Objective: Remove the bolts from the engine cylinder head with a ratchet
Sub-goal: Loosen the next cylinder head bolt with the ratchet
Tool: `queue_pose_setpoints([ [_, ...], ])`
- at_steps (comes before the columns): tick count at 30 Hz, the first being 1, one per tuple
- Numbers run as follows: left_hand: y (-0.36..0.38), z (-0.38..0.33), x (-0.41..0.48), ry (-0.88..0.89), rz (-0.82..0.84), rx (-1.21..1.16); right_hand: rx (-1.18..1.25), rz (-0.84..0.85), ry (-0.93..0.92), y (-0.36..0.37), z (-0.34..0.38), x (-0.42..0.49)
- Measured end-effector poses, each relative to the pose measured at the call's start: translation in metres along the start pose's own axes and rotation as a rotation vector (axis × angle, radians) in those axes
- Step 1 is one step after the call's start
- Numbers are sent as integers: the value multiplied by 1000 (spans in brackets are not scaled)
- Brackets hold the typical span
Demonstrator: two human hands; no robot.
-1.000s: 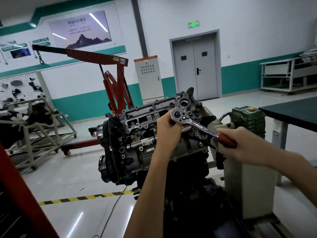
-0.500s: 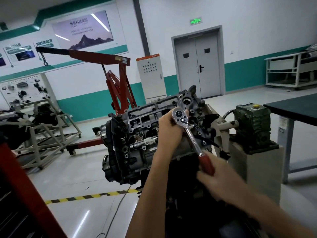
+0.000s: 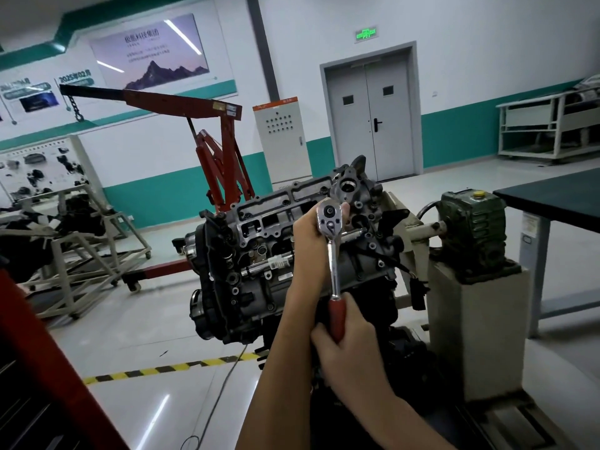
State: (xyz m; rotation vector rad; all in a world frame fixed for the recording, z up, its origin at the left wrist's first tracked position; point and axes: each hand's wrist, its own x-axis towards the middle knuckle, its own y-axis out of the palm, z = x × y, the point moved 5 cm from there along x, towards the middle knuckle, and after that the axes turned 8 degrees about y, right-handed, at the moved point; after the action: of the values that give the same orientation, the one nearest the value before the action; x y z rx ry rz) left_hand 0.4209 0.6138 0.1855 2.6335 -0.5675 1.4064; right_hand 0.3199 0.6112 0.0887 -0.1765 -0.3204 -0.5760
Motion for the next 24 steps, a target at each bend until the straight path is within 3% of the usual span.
queue_pose_setpoints([
  [3,-2,0,1,-16,-12,2,-79,86,-15,-19,5,6],
  [7,0,0,1,-26,-20,8,-527,305,-125,-94,25,36],
  [10,-1,1,3,-17,-16,44,-771,286,-213,-122,44,63],
  [13,0,1,1,4,-44,57,-681,209,-160,-112,29,53],
  [18,1,1,1,31,-90,55,-123,-50,-19,-28,2,3],
  [21,1,1,0,45,-69,47,-2,-22,0,-2,0,3],
  [24,1,2,1,7,-42,45,-140,137,-55,-40,7,14],
])
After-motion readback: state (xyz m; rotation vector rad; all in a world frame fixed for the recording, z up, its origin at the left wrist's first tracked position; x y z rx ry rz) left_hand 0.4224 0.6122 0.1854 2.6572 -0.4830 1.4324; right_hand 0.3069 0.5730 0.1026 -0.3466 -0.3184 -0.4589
